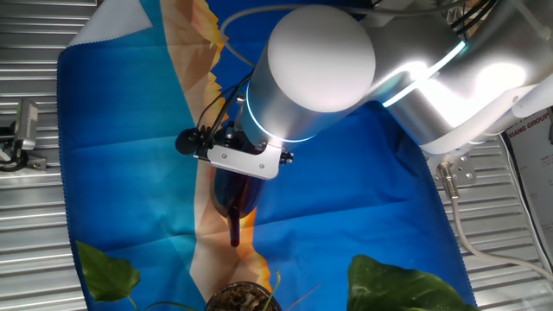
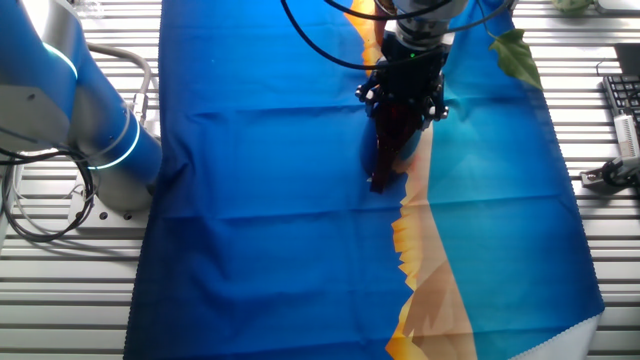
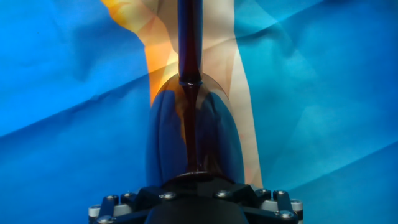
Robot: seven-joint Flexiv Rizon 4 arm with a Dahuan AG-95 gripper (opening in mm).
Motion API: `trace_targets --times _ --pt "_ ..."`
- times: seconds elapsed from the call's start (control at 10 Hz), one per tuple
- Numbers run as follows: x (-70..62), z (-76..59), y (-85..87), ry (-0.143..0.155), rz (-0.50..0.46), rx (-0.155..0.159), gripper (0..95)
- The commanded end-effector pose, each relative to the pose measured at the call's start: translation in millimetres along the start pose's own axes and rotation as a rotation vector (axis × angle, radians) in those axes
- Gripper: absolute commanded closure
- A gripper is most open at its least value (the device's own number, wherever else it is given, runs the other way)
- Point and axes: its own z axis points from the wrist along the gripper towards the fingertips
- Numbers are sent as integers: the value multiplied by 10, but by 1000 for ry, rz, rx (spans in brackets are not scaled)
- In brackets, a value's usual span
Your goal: Water the plant
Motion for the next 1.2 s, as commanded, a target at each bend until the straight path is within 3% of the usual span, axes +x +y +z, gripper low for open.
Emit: trace_targets --times 0.1,0.4,0.5,1.2 --pt "0 -4 2 0 0 0 380" --pt "0 -4 2 0 0 0 380" --pt "3 12 -5 -69 -11 -9 0" --pt "8 6 -3 -70 1 -4 0"
